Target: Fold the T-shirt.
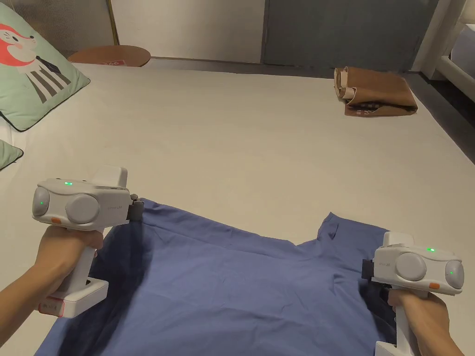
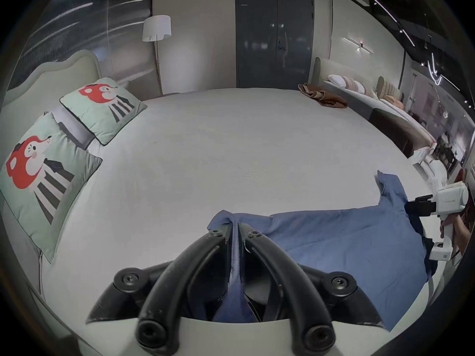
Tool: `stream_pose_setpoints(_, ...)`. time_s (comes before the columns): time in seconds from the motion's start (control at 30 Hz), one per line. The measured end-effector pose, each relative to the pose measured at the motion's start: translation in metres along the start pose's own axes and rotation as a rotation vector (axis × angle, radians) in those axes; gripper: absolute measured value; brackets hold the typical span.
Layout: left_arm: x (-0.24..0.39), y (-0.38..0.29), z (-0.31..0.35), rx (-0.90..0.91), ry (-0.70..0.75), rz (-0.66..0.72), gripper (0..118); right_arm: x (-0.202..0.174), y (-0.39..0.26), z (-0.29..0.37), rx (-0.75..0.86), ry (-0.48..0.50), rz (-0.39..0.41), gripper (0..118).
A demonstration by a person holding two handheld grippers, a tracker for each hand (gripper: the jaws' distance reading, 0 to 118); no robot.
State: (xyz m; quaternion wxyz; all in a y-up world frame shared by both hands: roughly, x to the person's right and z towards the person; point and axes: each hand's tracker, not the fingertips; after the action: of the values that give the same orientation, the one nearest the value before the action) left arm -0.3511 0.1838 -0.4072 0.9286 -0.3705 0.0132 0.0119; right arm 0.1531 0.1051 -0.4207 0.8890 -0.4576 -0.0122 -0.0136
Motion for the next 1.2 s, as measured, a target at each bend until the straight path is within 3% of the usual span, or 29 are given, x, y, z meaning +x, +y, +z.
stream_pose_setpoints(0.2,-0.005,-0.002,0.018,0.031,0.022,0.021,1,-0.003,0.005,0.046,0.254,-0.031,0.071,2)
stream_pose_setpoints(0.5,-0.015,0.043,0.08,0.288,0.099,0.086,1,-0.032,0.067,0.147,0.641,-0.131,0.233,2)
stream_pose_setpoints(0.9,-0.017,0.178,0.165,0.615,0.19,0.116,1,-0.05,0.2,0.24,1.002,-0.194,0.25,2)
stream_pose_setpoints(1.2,-0.009,0.27,0.19,0.764,0.232,0.139,1,-0.056,0.289,0.289,1.152,-0.175,0.153,2)
